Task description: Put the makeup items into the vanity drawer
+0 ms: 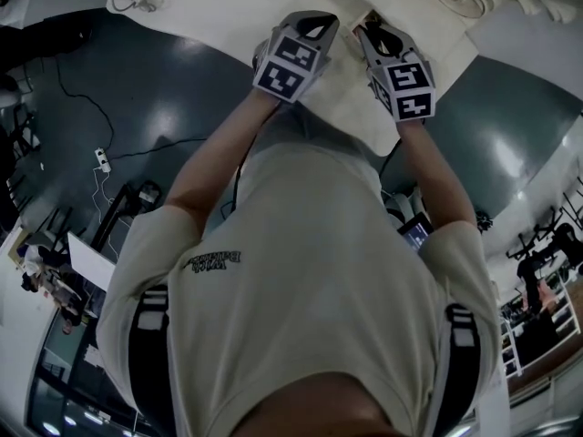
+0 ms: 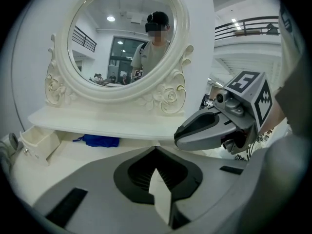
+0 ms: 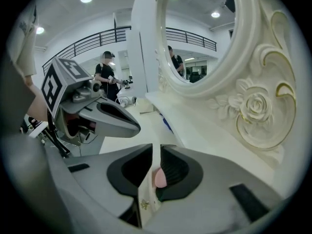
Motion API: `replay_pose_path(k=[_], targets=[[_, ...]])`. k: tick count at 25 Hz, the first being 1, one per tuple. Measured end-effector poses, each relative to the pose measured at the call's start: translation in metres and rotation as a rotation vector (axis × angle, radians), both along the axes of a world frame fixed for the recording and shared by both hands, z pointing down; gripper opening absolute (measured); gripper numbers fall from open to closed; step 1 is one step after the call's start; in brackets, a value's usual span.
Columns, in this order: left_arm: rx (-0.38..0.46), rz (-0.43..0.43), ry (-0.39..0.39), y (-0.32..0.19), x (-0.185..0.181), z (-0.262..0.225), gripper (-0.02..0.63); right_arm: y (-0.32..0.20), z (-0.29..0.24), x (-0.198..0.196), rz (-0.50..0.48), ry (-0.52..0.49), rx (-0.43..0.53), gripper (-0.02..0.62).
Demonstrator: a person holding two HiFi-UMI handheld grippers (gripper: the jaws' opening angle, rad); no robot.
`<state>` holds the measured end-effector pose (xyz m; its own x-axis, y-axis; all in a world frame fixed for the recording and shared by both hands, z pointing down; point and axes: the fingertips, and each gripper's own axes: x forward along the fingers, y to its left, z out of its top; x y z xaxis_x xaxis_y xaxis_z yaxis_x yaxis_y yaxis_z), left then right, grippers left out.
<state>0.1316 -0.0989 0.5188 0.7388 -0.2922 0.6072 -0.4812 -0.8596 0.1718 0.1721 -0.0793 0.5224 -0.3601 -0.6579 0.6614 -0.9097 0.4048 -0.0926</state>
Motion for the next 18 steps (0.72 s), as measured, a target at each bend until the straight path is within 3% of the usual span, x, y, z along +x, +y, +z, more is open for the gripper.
replay_pose_path(k=[9, 18], targets=[[0.101, -0.048, 0.066, -0.005, -0.010, -0.070, 0.014, -0.008, -0.076, -0.020, -0.036, -0.033, 0.136, 0.054], [0.262, -0.107, 0.169, -0.021, -0.048, -0.166, 0.014, -0.021, -0.166, -0.058, -0.084, -0.084, 0.312, 0.034]])
